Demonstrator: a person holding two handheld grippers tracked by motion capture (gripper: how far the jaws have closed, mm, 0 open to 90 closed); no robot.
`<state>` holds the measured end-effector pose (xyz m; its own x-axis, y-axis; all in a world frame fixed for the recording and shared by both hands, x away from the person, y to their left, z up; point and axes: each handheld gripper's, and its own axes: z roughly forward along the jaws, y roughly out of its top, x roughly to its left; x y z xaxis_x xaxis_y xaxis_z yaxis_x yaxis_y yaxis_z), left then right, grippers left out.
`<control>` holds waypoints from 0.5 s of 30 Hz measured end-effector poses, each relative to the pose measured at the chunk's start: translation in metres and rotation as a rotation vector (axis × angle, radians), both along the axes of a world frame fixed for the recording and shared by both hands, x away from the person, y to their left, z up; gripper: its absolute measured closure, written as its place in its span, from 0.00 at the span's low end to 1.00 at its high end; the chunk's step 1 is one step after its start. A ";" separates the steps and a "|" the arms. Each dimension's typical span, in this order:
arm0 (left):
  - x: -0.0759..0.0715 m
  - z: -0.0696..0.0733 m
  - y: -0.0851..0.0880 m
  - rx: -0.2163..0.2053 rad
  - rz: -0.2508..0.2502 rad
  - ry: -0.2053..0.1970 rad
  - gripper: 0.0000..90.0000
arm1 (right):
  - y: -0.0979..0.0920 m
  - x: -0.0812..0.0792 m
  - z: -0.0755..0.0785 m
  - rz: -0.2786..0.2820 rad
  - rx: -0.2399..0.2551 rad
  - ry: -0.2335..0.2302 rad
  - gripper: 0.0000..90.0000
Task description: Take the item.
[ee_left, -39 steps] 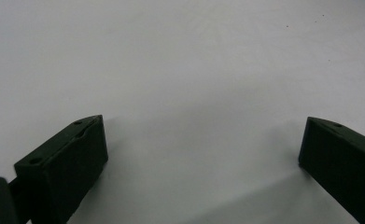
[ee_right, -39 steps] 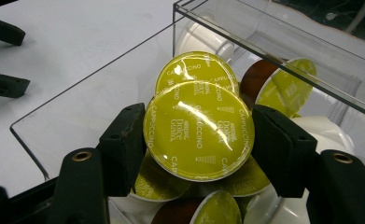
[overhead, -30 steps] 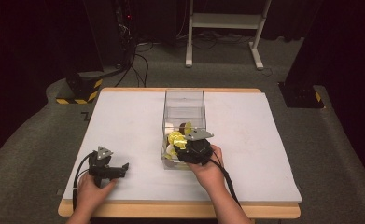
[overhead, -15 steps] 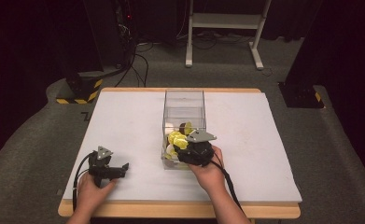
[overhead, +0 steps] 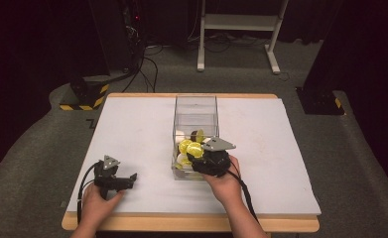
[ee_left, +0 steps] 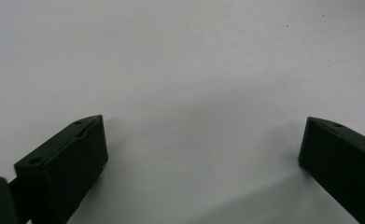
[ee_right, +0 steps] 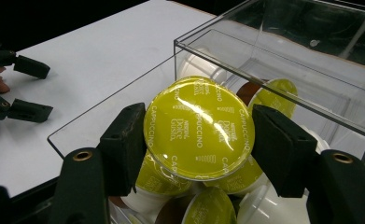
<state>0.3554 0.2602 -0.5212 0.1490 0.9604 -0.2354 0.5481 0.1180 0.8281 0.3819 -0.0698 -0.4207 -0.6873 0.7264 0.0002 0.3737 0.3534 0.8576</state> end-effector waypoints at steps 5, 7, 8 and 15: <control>0.000 0.000 0.000 0.001 -0.001 0.000 0.01 | 0.000 0.000 -0.001 0.003 -0.003 -0.003 0.42; 0.000 0.000 0.000 0.004 -0.002 0.001 0.01 | -0.001 0.000 -0.001 0.002 0.003 -0.006 0.42; 0.000 0.000 0.000 0.000 0.000 0.000 0.01 | -0.001 -0.001 0.000 0.002 0.004 -0.006 0.42; 0.000 0.000 0.000 0.005 -0.004 0.002 0.01 | -0.005 -0.002 0.004 -0.004 0.020 -0.013 0.42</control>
